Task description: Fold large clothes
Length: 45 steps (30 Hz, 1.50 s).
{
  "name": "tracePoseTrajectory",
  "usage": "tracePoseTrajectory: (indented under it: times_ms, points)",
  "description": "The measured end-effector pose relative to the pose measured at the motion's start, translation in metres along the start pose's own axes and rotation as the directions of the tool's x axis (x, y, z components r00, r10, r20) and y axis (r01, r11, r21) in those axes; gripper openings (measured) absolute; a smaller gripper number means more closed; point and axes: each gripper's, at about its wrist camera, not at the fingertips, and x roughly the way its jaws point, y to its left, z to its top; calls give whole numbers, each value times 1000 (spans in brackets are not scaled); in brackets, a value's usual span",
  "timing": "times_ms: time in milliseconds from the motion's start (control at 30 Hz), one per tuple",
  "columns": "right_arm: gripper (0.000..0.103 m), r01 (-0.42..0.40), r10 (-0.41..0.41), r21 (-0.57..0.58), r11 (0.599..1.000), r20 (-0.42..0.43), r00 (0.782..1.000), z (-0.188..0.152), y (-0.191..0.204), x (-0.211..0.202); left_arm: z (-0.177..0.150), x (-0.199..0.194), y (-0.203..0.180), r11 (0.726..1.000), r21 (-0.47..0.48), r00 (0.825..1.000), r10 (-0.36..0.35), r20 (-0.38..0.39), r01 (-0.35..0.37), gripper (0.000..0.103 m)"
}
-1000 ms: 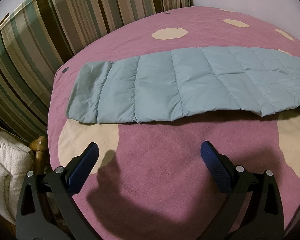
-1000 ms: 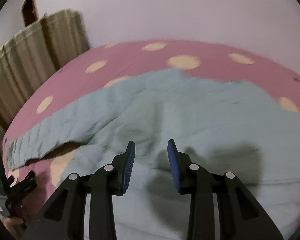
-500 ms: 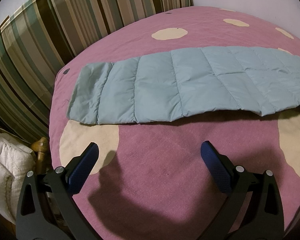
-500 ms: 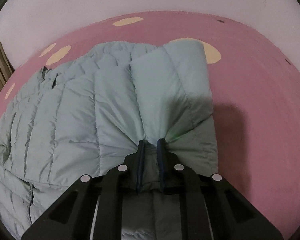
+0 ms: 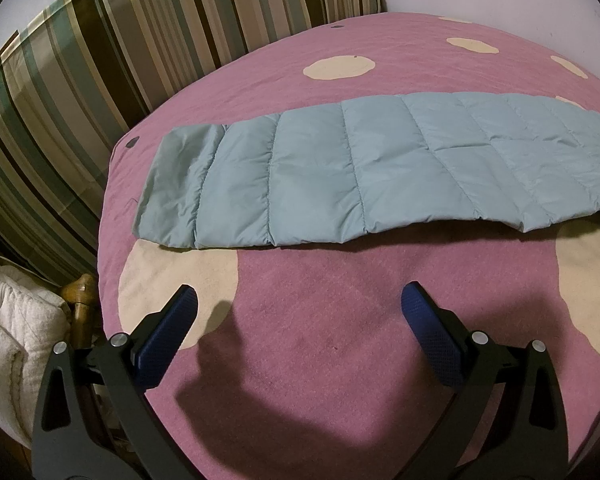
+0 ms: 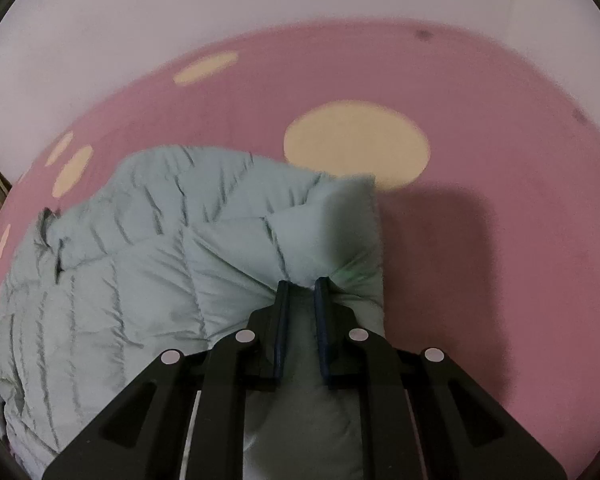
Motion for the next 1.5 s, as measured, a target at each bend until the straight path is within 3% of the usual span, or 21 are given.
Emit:
tracePoseTrajectory:
  times_ms: [133,200,233,300,367,467,600,667,700,900,1000,1233,1367,1500]
  points:
    - [16,-49,49,-12,999,46,998,-1,0,-26,1,0,0,1000,3,1000,3,2,-3,101]
    - [26,-57,56,1,998,88,994,-8,-12,-48,1,0,1,1000,3,1000,2,1,-2,101]
    - [39,-37,35,10,999,128,991,-14,-21,-63,0,0,1,1000,4,1000,4,3,-4,101]
    - [53,19,-23,25,1000,171,985,-23,-38,-80,1,0,0,1000,6,1000,8,5,-8,101]
    - [59,80,-85,33,996,183,979,-35,-52,-89,0,1,2,1000,9,1000,10,5,-10,101]
    - [64,183,-188,46,982,156,970,-59,-81,-91,1,1,2,1000,9,1000,11,6,-11,101]
    - [65,256,-260,57,965,90,961,-88,-101,-79,0,0,0,1000,10,1000,13,7,-13,101]
    - [78,300,-302,37,953,83,950,-98,-102,-71,1,1,2,1000,10,1000,11,5,-11,101]
    - [79,317,-319,43,948,104,942,-102,-105,-72,0,0,0,1000,9,1000,10,5,-11,101]
    - [85,306,-312,80,949,94,945,-103,-116,-69,1,1,1,1000,-5,1000,-8,0,8,101]
    - [86,311,-318,79,947,97,943,-104,-116,-69,1,7,12,995,-67,996,-81,-25,79,101]
    - [87,317,-324,82,945,96,941,-109,-112,-73,2,8,44,950,-158,962,-273,-14,268,101]
    - [88,314,-322,85,946,97,942,-109,-115,-74,3,8,72,905,-253,937,-350,19,343,100]
    - [88,317,-324,84,945,98,941,-109,-114,-74,8,19,98,842,-354,909,-409,72,407,88]
